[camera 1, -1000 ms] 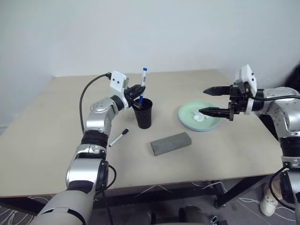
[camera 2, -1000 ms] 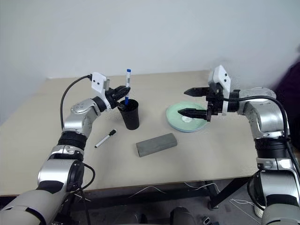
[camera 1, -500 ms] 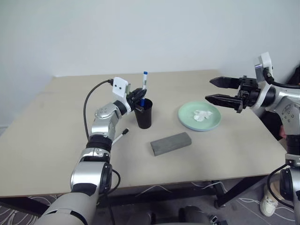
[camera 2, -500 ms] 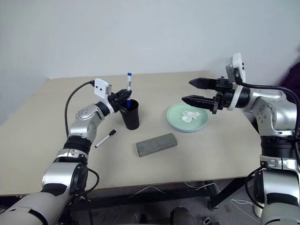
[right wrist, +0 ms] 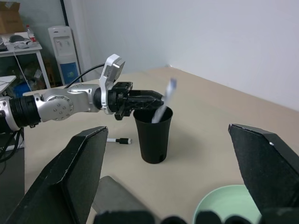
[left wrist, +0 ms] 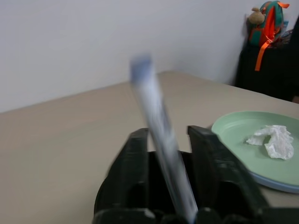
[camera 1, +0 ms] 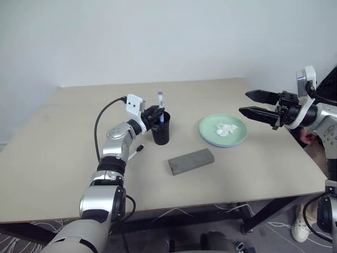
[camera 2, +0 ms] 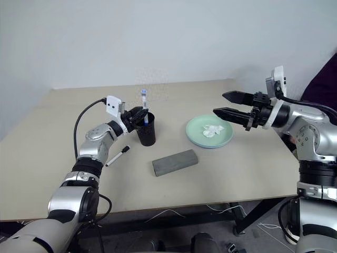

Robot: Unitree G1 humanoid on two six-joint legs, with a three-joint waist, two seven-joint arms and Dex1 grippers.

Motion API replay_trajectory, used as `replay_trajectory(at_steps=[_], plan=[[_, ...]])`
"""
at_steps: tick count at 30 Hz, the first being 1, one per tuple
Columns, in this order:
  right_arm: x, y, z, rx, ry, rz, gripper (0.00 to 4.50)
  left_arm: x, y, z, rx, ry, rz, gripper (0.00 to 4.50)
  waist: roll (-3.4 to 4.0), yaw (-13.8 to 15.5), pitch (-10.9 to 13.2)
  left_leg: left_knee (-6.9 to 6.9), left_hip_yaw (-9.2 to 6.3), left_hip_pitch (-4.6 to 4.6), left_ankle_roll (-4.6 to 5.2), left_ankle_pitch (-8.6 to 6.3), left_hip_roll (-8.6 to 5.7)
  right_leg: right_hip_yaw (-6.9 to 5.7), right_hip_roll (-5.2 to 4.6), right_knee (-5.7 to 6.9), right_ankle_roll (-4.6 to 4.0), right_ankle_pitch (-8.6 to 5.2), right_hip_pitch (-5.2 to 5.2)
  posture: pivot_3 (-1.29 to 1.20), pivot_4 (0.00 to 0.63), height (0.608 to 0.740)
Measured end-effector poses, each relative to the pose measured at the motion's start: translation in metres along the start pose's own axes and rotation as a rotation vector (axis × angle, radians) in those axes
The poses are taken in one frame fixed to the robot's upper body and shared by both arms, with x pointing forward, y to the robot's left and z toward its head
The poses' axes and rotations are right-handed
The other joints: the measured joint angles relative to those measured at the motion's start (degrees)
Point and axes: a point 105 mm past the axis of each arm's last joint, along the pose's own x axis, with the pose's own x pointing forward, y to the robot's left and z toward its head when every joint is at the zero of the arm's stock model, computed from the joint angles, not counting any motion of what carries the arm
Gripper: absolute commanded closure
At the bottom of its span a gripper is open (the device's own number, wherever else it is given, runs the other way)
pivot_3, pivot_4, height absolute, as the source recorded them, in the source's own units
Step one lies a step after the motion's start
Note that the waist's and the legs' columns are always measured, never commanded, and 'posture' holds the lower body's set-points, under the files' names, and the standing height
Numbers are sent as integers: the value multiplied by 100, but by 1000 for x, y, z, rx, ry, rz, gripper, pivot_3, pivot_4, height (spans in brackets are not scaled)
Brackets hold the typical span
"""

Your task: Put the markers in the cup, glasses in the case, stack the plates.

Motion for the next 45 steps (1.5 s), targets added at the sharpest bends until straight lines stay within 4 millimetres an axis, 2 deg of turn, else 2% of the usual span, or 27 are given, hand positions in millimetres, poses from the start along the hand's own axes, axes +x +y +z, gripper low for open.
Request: replay_trajectory(at_steps=[5,8,12,17,19,21,26,33,37,40,45], plan=[[0,0,0,-3,2,-4,0,-2,0,-4,-5,9,1,471,0,1,0,0,0,-1,0,0,-1,1,0,-1,0,0,0,0,0,727],[1,-1,-1,-5,9,-4,0,-4,-1,-4,-17,11,-5,471,-1,0,0,0,-1,-3,0,0,0,1,0,-1,0,0,-2,0,0,727],[2,-1,-1,-8,11,-2,0,-9,2,23,-11,-52,-20,471,0,-1,0,-2,-1,-1,0,0,2,1,0,-1,0,0,-2,0,0,727],[2,-1,-2,-7,14,-1,0,-36,19,60,3,-83,-18,471,0,-25,0,-11,3,5,0,0,9,1,4,0,-1,0,-4,0,0,727],[3,-1,-2,-7,19,0,0,-51,28,66,24,-41,-18,471,2,-23,-1,-13,2,9,0,0,9,1,6,4,-1,-1,-4,0,0,727],[4,-1,-3,-7,26,1,0,-70,40,58,48,67,-4,471,6,-25,-2,-15,3,12,0,0,10,1,8,6,-2,-1,-4,0,0,727],[8,-2,-1,-12,21,9,0,-96,50,12,109,382,-4,471,5,2,-1,-6,1,6,0,0,11,-2,6,4,-13,-9,0,0,0,727],[10,-2,-2,-10,23,10,0,-103,43,-47,211,729,-70,471,5,-5,-1,-14,6,-3,-1,0,13,1,-4,-3,-6,-5,-7,0,0,727],[10,-2,-3,-10,24,2,0,-98,50,-58,243,820,-47,471,4,1,-1,-21,2,-4,0,0,11,-6,2,-2,-3,-3,-12,0,0,727],[9,-1,-4,-10,28,-4,0,-89,48,-60,281,846,-70,471,4,-2,-1,-21,6,-4,0,0,11,-2,1,-2,-3,-3,-11,0,0,727],[7,0,-6,-14,32,-20,0,-86,44,-75,274,917,-106,471,3,-4,-1,-20,7,-5,0,0,10,-3,1,-4,-2,-3,-10,0,0,727]])
